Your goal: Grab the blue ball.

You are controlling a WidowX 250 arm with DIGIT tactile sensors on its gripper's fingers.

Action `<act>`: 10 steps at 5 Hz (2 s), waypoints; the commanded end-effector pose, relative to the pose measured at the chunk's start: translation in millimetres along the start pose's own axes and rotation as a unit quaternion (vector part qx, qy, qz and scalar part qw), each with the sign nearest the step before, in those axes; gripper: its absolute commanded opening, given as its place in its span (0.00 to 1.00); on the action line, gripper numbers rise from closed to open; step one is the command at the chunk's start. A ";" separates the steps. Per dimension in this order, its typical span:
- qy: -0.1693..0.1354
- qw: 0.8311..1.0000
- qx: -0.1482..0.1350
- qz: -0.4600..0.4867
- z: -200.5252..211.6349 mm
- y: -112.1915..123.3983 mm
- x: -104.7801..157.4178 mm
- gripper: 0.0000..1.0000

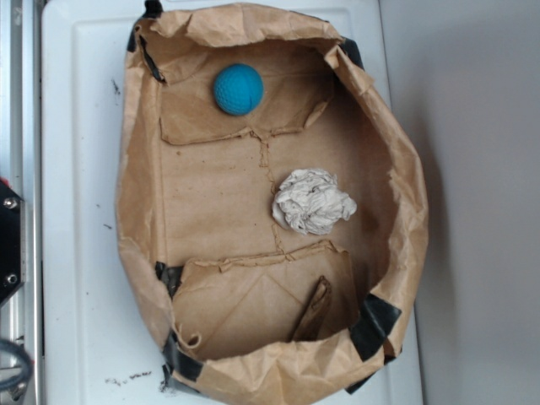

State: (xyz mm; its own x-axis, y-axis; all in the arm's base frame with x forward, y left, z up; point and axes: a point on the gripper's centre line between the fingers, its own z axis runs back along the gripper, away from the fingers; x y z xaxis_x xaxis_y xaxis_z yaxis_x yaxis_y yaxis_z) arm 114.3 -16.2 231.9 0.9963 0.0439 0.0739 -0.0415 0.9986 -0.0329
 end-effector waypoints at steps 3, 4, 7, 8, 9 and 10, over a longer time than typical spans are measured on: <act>-0.062 0.984 0.063 0.156 -2.5 20.2 66.8 1.00; -0.104 0.954 0.090 0.268 -6.4 27.7 81.8 1.00; -0.080 0.883 0.003 0.463 -77.6 61.2 132.6 1.00; -0.039 0.890 -0.045 0.453 -78.3 66.4 139.5 1.00; -0.039 0.890 -0.045 0.453 -78.3 66.4 139.5 1.00; -0.039 0.890 -0.045 0.453 -78.3 66.4 139.5 1.00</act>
State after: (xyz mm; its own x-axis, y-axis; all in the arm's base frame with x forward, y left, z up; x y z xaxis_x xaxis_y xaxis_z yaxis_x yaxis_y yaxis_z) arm 255.2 43.9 151.3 0.5658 0.8245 0.0108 -0.8129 0.5599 -0.1602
